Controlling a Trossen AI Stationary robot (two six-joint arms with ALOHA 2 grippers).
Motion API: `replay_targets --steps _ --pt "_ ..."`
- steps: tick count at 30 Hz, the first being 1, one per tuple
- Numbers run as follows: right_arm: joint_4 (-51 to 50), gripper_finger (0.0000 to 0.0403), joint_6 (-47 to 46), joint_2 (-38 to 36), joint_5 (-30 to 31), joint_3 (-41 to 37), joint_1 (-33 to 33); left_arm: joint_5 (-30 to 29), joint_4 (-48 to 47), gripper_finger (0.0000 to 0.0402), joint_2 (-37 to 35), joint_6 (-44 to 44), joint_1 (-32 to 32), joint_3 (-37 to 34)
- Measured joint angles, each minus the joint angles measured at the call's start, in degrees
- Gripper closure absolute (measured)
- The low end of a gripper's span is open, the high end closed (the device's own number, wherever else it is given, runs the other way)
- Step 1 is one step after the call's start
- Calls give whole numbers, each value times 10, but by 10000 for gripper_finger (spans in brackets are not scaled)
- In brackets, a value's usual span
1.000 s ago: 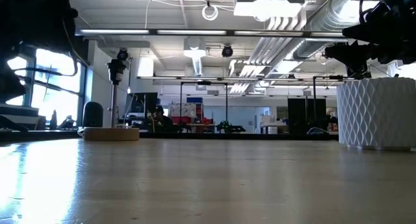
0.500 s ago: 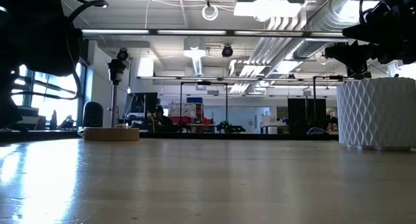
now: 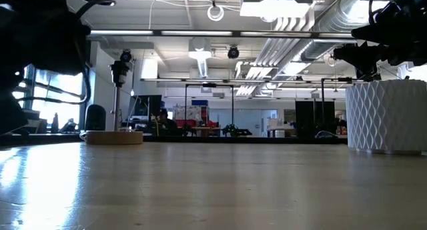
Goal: Screw lightbulb
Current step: Move the lightbulb to the center of the table
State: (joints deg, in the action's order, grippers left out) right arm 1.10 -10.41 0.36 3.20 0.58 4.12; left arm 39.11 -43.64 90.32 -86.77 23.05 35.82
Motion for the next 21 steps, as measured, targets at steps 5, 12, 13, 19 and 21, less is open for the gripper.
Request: replay_targets --steps 5,12,13,19,21 --pt "0 144 0 0 0 0 0 -64 16 262 0 20 -19 73" --pt "0 144 0 0 0 0 0 -244 138 265 0 137 -84 151" --pt "0 144 0 0 0 0 0 -253 175 265 0 160 -100 149" --pt "0 144 0 0 0 0 0 -280 441 266 43 343 -209 126" --pt "0 144 0 0 0 0 0 -273 542 267 72 405 -238 126"
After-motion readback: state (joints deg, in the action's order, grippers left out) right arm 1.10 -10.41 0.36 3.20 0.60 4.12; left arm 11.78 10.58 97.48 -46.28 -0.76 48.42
